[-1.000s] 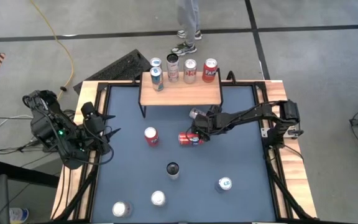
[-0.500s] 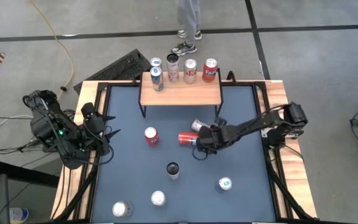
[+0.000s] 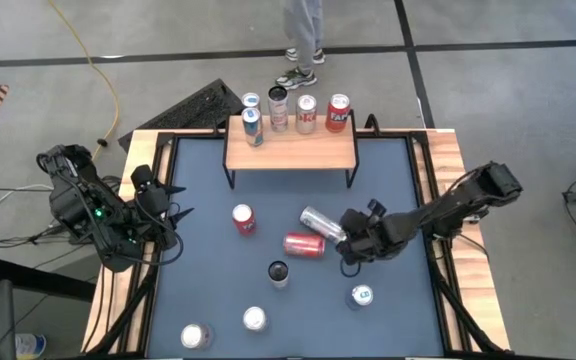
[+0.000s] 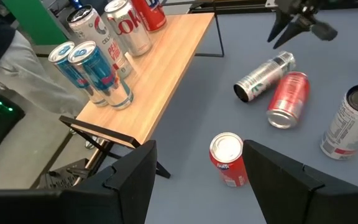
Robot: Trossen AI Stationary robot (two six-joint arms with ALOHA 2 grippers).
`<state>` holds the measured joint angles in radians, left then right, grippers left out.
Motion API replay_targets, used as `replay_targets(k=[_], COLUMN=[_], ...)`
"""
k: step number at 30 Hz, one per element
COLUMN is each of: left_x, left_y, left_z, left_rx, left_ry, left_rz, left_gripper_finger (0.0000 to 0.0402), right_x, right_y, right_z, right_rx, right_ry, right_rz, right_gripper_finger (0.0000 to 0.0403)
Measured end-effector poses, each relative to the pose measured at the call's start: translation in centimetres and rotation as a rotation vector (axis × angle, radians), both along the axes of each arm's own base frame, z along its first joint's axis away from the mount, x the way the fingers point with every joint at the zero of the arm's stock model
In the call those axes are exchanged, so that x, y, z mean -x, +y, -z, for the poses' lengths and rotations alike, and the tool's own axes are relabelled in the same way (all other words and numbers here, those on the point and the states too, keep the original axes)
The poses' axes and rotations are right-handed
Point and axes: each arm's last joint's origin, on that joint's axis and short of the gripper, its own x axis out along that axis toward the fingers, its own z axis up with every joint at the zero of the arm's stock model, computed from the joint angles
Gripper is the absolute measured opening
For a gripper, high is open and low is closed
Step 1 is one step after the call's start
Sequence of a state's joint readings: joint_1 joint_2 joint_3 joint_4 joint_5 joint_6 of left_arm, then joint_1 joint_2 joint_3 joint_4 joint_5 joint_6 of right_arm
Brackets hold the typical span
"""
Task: Place canned beverage on shelf
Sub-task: Put the left pink soda can on the shelf aligned with the other pink soda can
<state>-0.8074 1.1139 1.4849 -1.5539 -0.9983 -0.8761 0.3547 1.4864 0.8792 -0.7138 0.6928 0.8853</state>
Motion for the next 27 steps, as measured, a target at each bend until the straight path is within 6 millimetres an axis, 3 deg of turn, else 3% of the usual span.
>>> replay_targets(k=[6,9,13,18,27], left_x=[0.0,0.0,0.0,0.0,0.0], left_y=[0.0,0.1,0.1,0.0,0.0], left_z=[0.0,-0.1,-0.1,-0.1,0.0], left_rx=[-0.014,-0.023,-0.023,-0.019,-0.007], left_ry=[-0.014,-0.023,-0.023,-0.019,-0.006], left_rz=[-0.008,-0.013,-0.013,-0.011,-0.003], left_gripper_finger=[0.0229,0.0229,0.0229,0.0228,0.0229], right_x=[-0.8,-1.5,-3.0,-6.3,-10.8], right_y=[0.9,0.6,-0.5,-1.3,-2.9], right_z=[-3.9,-5.1,-5.5,-5.2,-1.0], right_rx=[-0.181,-0.25,-0.251,-0.206,-0.189], right_ry=[-0.135,-0.142,-0.129,-0.077,0.243], right_rz=[-0.256,-0.361,-0.364,-0.378,-0.34], right_gripper_finger=[0.0115,0.0159,0.0227,0.0275,0.0281])
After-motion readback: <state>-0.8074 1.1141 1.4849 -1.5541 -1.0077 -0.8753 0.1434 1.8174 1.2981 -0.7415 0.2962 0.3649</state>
